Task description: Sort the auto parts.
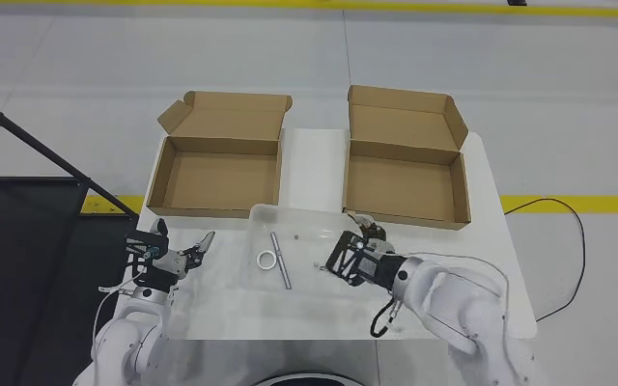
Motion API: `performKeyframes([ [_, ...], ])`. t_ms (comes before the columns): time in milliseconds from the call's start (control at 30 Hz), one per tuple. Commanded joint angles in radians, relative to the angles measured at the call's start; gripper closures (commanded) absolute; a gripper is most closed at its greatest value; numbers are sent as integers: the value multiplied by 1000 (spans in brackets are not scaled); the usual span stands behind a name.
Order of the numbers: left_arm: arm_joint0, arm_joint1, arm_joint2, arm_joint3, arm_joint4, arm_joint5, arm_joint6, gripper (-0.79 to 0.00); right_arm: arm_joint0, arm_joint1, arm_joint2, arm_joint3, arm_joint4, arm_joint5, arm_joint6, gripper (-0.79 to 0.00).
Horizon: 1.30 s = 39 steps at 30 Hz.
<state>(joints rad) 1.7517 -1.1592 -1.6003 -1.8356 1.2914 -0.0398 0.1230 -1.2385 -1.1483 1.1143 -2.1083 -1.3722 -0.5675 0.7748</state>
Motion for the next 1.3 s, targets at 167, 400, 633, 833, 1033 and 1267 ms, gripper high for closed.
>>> performKeyframes([
  [167,0,0,0,0,0,0,0,-785,150,-24,-126,146,82,-13,190,-717],
  [400,0,0,0,0,0,0,0,-785,224,-38,-190,262,128,-29,292,-336],
  [633,0,0,0,0,0,0,0,-785,261,-46,-228,335,152,-30,354,-262],
  [833,0,0,0,0,0,0,0,-785,285,-52,-253,389,169,-26,372,-252],
  [1033,0,0,0,0,0,0,0,-785,301,-57,-272,426,170,-14,365,-249],
  [1267,0,0,0,0,0,0,0,-785,314,-60,-284,459,185,-26,350,-22],
])
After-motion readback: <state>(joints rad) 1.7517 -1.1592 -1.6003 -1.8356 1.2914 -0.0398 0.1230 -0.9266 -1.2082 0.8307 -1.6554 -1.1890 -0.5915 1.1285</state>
